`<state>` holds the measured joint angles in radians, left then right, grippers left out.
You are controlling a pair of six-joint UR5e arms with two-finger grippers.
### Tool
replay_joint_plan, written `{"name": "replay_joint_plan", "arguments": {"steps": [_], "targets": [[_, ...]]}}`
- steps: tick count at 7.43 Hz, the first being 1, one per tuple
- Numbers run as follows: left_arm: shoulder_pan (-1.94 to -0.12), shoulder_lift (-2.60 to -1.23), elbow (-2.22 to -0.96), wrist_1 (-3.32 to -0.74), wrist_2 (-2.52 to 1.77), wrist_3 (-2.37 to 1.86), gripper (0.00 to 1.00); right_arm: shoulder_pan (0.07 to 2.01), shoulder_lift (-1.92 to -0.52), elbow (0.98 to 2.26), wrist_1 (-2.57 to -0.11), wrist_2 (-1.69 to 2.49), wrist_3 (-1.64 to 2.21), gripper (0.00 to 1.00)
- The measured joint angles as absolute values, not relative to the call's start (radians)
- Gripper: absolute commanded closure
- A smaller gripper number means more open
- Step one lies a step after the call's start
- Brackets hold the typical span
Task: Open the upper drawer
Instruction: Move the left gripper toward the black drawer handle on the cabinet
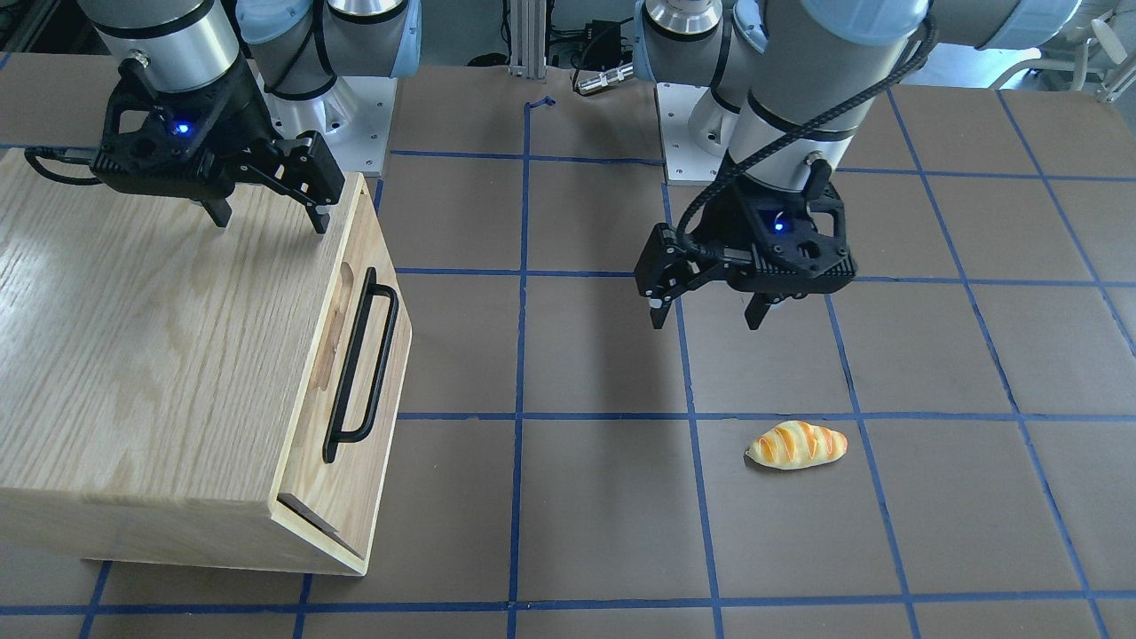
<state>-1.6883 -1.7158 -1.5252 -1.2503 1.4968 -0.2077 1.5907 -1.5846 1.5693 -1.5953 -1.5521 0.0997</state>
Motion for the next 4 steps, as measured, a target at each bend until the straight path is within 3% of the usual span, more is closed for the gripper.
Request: {"name": "replay_joint_plan", "arguments": {"steps": [4], "targets": [[-1.803,-1.836,-1.437,-1.225,1.42,-0.357,0.0,1.591,-1.585,1.569,-1.595,-1.552,0.1,0.0]]}}
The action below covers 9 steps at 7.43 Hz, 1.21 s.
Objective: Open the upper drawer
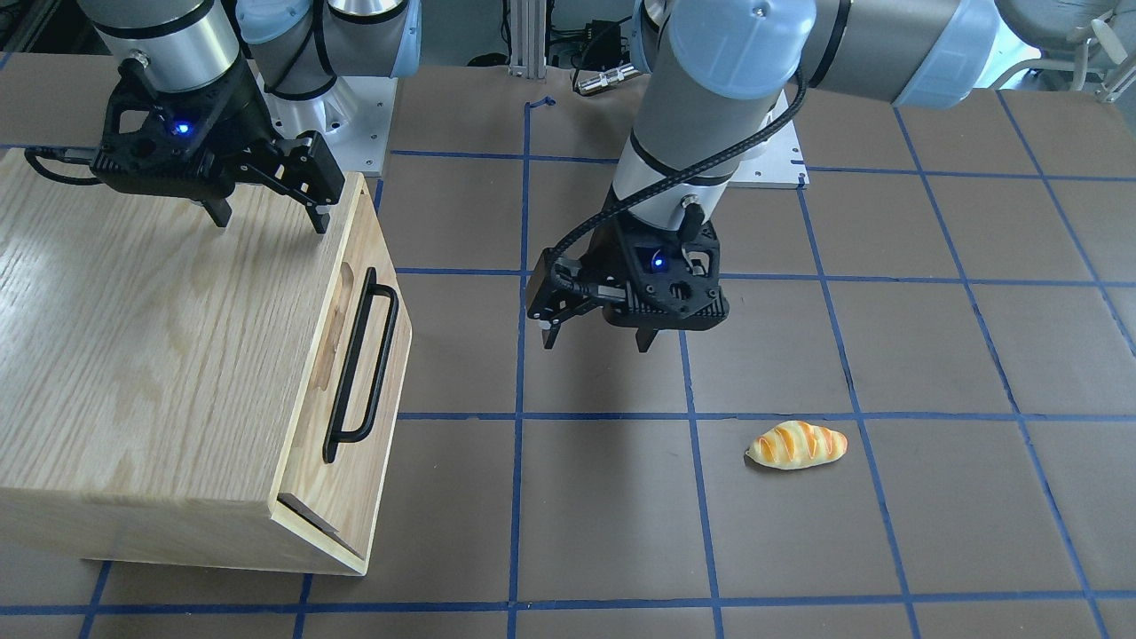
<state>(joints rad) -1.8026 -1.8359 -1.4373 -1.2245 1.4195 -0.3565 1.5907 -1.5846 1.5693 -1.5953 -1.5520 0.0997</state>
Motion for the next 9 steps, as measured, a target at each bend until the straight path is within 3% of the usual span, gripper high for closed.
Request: {"name": "replay_joint_plan", "arguments": {"steps": [4,9], "targets": [[-1.906,-1.965,-1.315,-1.225,1.415,-0.537,0.0,1.591,-1.585,1.569,-1.595,-1.552,0.1,0.0],[-1.983,-2.027,-1.26,-1.225,1.413,-0.617,0.0,1.591,-1.585,1.569,-1.595,-1.552,0.1,0.0]]}}
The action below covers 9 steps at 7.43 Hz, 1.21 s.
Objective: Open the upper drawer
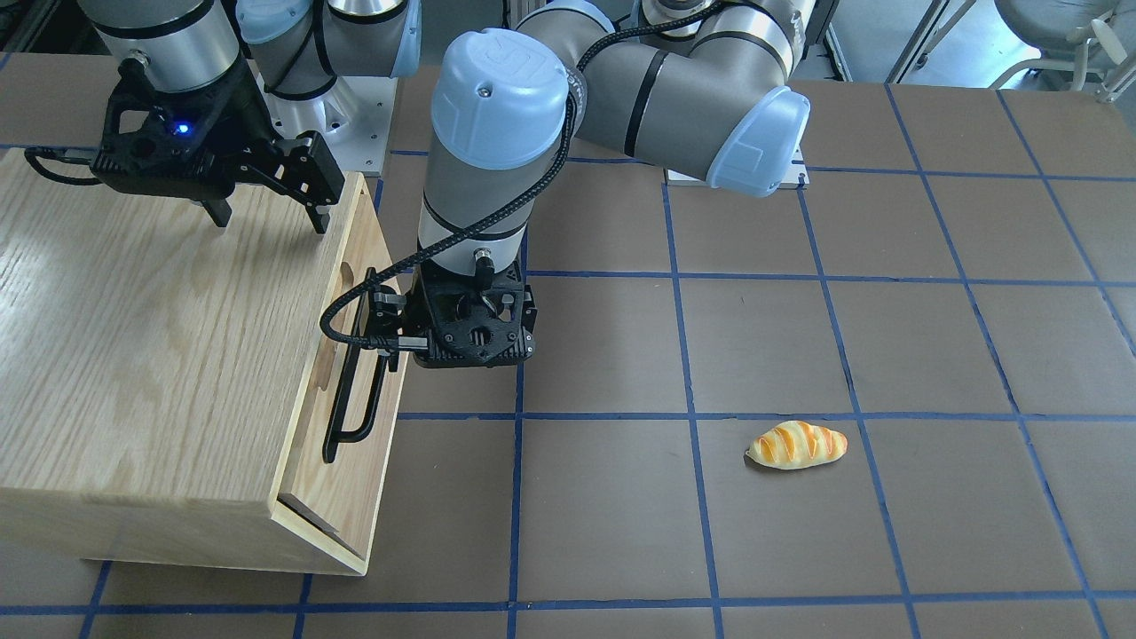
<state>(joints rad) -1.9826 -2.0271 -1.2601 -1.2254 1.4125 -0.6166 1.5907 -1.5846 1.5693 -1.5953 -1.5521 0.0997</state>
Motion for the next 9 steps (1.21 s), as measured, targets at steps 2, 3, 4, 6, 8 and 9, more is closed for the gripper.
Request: {"name": "replay_joint_plan", "arguments": {"steps": [2,3,4,6,8,9], "targets": [[-1.993,-2.03,-1.259,-1.231,1.392,-0.619,0.0,1.591,-1.585,1.569,-1.595,-1.551,0.1,0.0],[-1.999,-2.033,-1.259,-1.234,1.386,-0.619,0.0,1.591,-1.585,1.569,-1.595,-1.552,0.1,0.0],[-2.003,-2.037,-1.259,-1.234,1.384,-0.62,0.0,1.591,-1.585,1.569,-1.595,-1.552,0.1,0.0],[-2.009,-2.039,-1.259,-1.236,1.382,-0.621,0.0,1.591,-1.585,1.569,-1.595,-1.552,0.1,0.0],[-2.011,-2.042,-1.259,-1.236,1.379,-0.62,0.0,1.591,-1.585,1.569,-1.595,-1.552,0.1,0.0],[-2.011,-2.043,-1.259,-1.236,1.379,-0.62,0.0,1.591,-1.585,1.569,-1.595,-1.551,0.1,0.0]]}}
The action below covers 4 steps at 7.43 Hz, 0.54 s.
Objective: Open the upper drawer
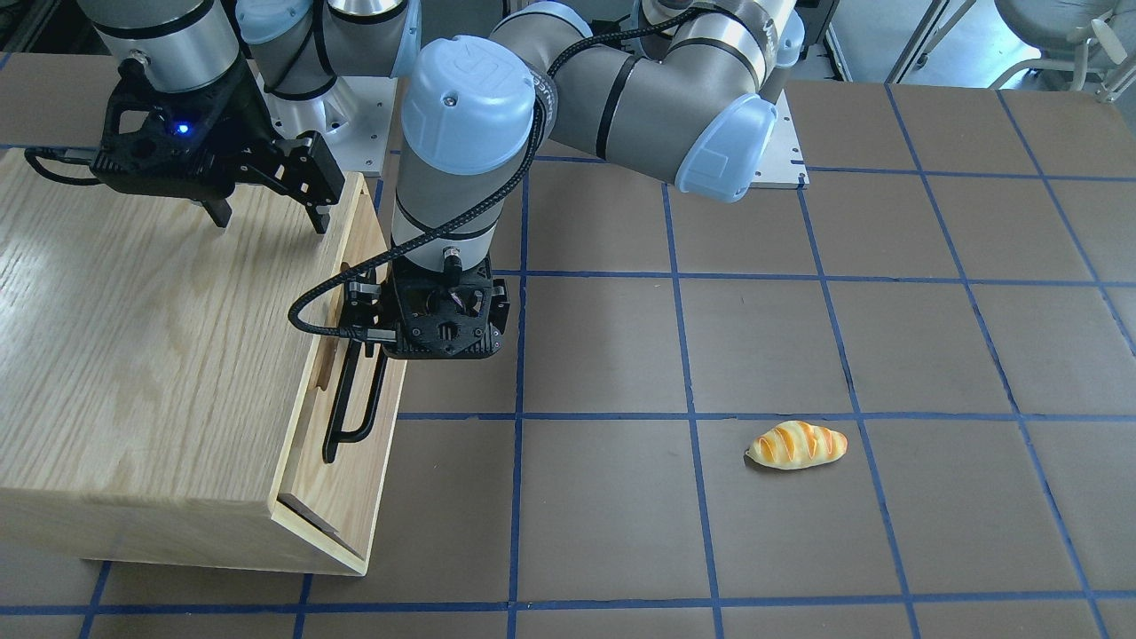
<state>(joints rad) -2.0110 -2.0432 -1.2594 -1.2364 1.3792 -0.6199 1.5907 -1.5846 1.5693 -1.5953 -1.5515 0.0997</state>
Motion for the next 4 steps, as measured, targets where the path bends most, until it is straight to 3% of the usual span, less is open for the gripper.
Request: {"name": "replay_joint_plan", "arguments": {"steps": [4], "targets": [[-2.011,-2.061,-1.26,-1.235,1.379,-0.618,0.0,1.591,-1.585,1.569,-1.595,-1.551,0.1,0.0]]}}
